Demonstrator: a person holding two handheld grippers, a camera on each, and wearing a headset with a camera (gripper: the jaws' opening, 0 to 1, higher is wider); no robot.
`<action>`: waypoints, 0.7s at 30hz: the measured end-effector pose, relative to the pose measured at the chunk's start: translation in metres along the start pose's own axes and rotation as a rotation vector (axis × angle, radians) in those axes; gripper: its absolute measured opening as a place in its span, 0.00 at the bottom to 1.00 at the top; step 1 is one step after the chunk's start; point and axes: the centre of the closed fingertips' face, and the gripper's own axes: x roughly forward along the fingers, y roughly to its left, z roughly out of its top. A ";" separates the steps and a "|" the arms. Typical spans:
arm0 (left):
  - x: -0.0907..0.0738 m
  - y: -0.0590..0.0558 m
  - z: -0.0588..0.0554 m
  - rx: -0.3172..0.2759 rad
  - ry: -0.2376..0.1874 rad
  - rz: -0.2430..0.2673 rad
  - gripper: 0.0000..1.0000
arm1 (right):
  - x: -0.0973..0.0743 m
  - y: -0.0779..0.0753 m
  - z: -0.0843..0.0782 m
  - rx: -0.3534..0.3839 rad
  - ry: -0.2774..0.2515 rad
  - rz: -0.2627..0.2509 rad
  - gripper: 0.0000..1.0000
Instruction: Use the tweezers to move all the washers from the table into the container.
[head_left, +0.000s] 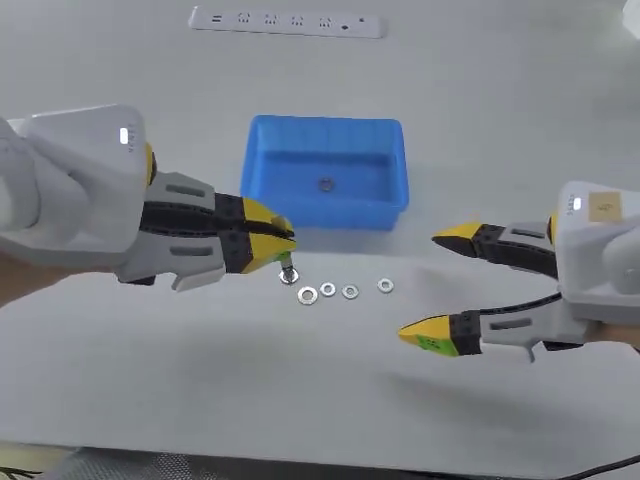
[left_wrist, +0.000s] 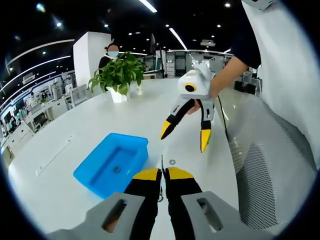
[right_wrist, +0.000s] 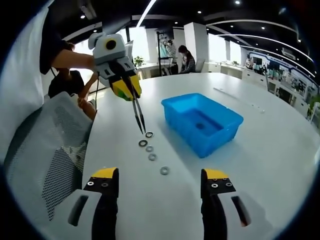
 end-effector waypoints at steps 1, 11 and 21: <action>0.000 0.000 0.000 0.000 -0.001 0.000 0.07 | 0.000 0.001 0.000 0.004 0.000 0.001 0.67; 0.001 0.001 -0.005 0.000 0.002 0.001 0.07 | 0.000 0.007 -0.004 0.025 0.011 0.016 0.66; 0.004 0.004 -0.007 0.007 0.005 0.006 0.07 | 0.002 0.010 -0.006 0.035 0.014 0.029 0.65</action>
